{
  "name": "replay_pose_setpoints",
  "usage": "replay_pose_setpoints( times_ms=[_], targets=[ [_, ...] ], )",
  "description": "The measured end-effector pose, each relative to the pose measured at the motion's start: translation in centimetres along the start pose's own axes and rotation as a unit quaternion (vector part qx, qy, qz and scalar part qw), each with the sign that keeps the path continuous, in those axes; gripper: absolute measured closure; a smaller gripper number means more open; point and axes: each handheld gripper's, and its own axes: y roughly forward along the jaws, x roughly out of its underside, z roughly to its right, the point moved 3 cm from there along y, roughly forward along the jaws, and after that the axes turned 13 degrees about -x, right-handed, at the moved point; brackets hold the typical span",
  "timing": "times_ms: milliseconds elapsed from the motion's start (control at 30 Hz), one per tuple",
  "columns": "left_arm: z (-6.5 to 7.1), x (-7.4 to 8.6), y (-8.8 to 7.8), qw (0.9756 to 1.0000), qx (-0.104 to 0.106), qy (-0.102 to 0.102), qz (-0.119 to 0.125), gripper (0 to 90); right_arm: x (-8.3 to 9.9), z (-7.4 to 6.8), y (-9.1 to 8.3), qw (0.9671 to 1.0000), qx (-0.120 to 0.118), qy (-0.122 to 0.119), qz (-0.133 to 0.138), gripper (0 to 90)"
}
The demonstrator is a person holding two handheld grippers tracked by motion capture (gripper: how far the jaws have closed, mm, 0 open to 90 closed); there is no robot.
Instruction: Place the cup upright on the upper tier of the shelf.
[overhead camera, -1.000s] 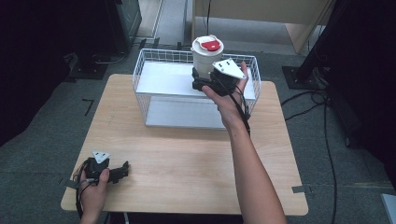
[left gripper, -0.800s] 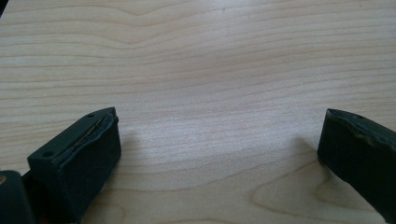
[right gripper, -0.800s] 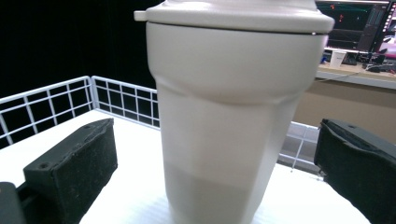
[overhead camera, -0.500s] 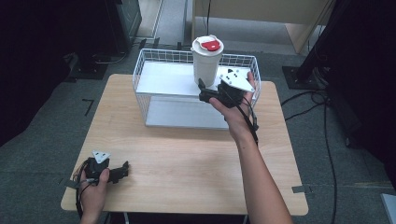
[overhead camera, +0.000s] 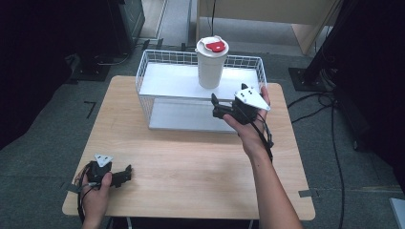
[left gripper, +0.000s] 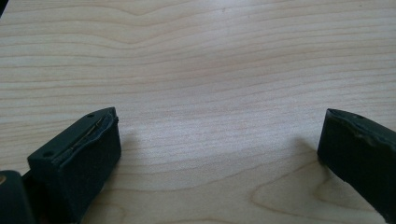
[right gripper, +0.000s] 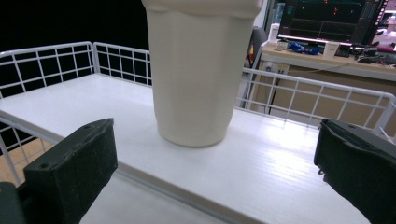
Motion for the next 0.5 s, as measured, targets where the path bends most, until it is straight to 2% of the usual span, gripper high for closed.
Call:
replay_pose_setpoints(
  times_ms=[233,500],
  targets=[
    [0.0,0.0,0.0,1.0,0.0,0.0,0.0,0.0,1.4,0.5,-1.2,0.9999,0.012,-0.008,-0.008,0.0],
    [0.0,0.0,0.0,1.0,0.0,0.0,0.0,0.0,3.4,1.2,-2.8,0.9997,0.019,0.006,-0.012,0.0]
  ],
)
